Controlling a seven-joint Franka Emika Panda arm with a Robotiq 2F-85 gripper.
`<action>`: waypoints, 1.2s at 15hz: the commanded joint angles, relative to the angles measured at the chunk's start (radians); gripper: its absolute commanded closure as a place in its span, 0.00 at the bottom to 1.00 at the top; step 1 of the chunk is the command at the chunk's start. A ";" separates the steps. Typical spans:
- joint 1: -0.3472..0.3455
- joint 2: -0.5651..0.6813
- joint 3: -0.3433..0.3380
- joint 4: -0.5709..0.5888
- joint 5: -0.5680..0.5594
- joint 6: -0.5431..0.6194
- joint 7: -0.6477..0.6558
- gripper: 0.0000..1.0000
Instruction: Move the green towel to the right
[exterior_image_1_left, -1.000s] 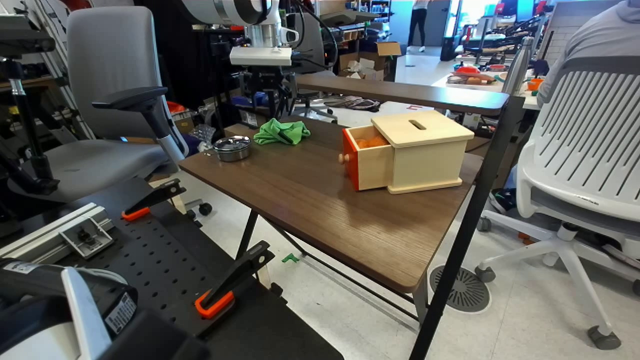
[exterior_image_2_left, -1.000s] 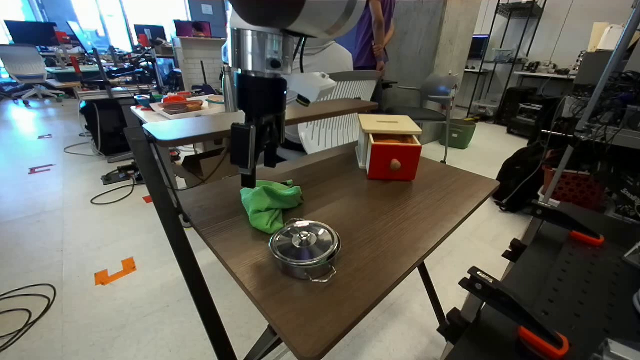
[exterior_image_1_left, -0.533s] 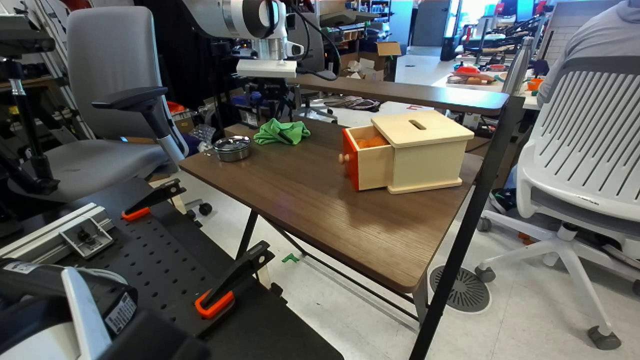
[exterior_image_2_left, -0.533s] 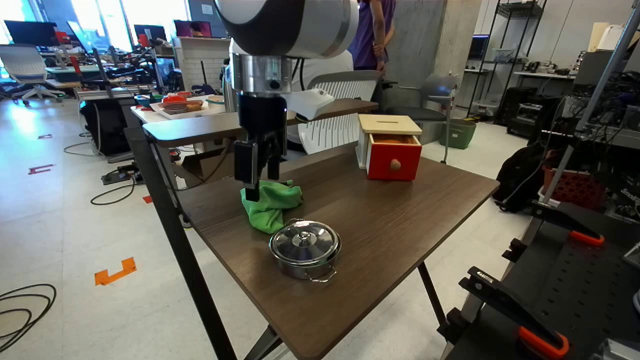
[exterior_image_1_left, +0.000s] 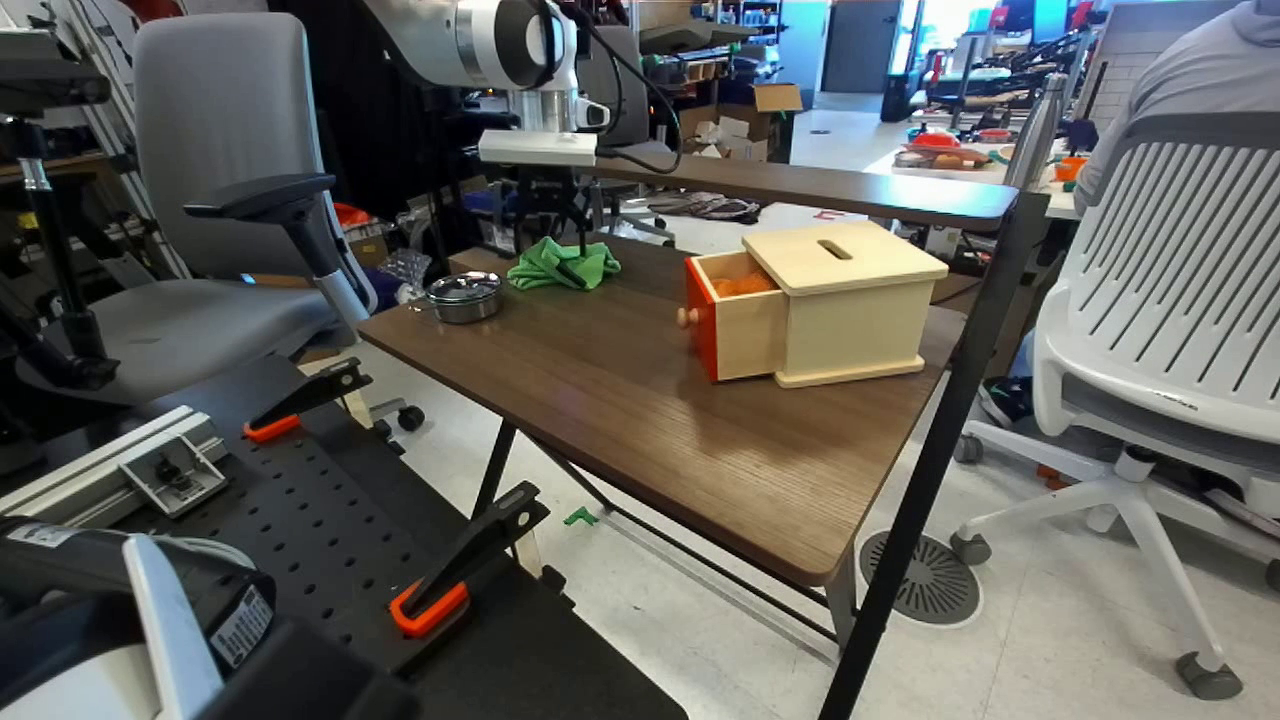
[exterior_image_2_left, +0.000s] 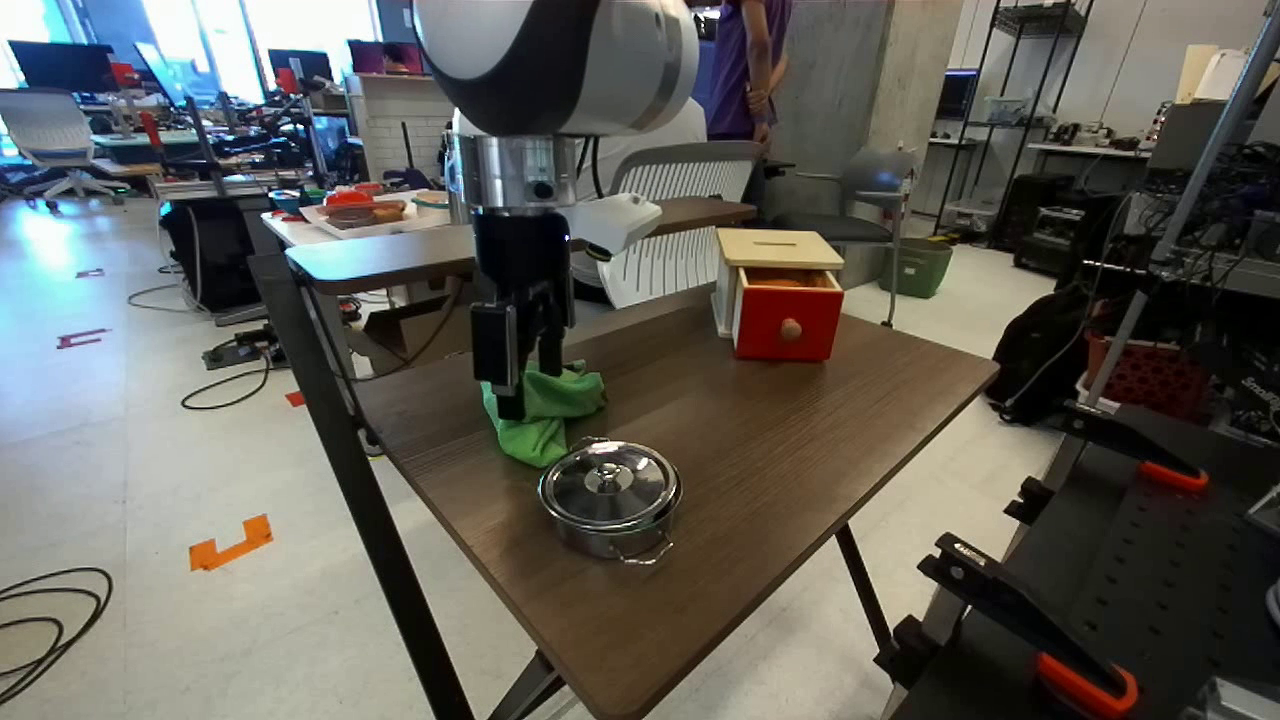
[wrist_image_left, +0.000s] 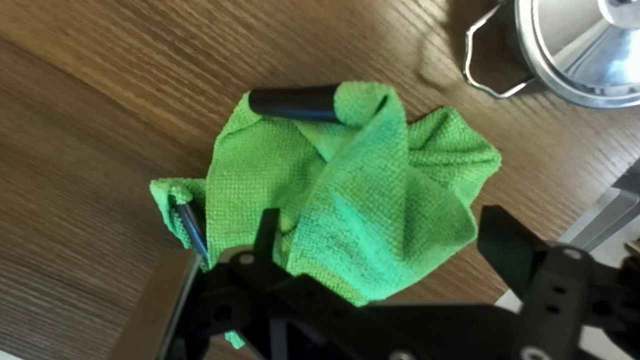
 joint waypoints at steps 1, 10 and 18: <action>0.017 0.048 -0.015 0.080 -0.029 -0.053 0.020 0.00; 0.032 0.119 -0.043 0.158 -0.054 -0.101 0.030 0.00; 0.019 0.100 -0.054 0.130 -0.050 -0.131 0.026 0.00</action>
